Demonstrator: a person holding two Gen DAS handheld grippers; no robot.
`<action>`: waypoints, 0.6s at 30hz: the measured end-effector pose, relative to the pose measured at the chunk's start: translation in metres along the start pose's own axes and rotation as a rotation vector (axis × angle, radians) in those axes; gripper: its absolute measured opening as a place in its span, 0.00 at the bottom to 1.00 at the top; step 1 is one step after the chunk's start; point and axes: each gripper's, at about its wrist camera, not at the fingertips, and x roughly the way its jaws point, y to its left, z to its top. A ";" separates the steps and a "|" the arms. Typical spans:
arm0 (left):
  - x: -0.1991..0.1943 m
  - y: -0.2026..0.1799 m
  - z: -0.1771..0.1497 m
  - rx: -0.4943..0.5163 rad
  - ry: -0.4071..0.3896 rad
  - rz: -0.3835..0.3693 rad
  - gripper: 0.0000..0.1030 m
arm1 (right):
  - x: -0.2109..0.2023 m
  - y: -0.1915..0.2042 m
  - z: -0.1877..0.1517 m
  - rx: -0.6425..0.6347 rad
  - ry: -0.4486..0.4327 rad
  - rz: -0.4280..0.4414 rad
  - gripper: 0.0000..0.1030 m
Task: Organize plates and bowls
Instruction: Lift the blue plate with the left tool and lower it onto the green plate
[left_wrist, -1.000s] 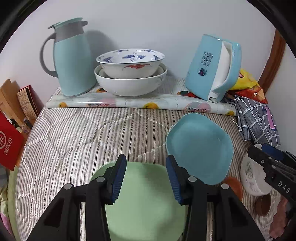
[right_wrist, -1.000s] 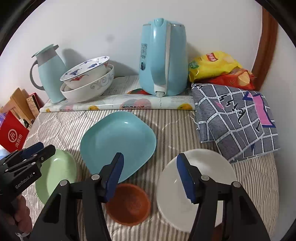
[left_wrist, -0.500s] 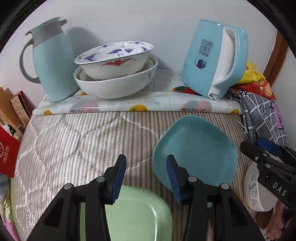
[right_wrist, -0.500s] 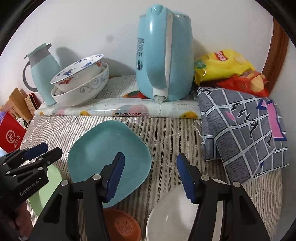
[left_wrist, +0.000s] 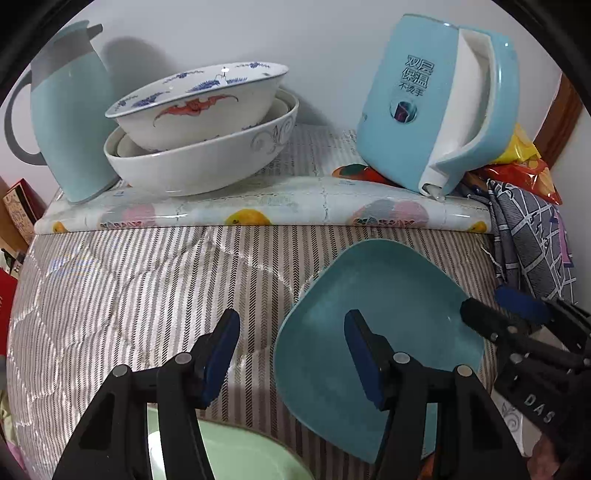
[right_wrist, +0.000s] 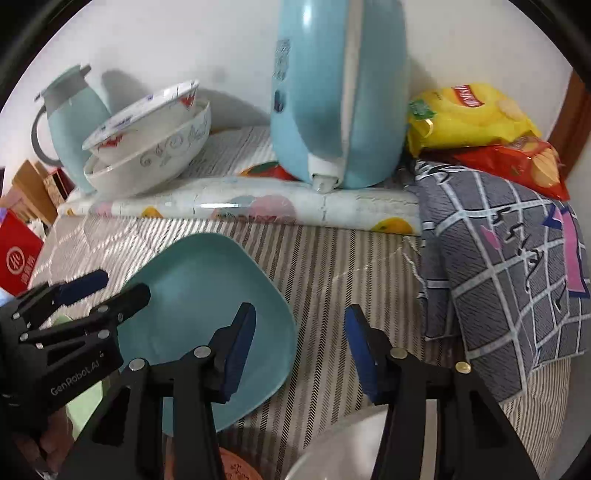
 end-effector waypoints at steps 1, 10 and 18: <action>0.003 0.000 0.000 0.001 0.003 0.002 0.54 | 0.003 0.002 0.000 -0.006 0.008 0.001 0.43; 0.023 -0.002 -0.002 -0.009 0.053 -0.006 0.32 | 0.027 0.009 -0.002 -0.020 0.093 0.003 0.18; 0.024 -0.002 -0.005 -0.009 0.041 -0.019 0.16 | 0.027 0.007 -0.003 -0.001 0.084 -0.007 0.08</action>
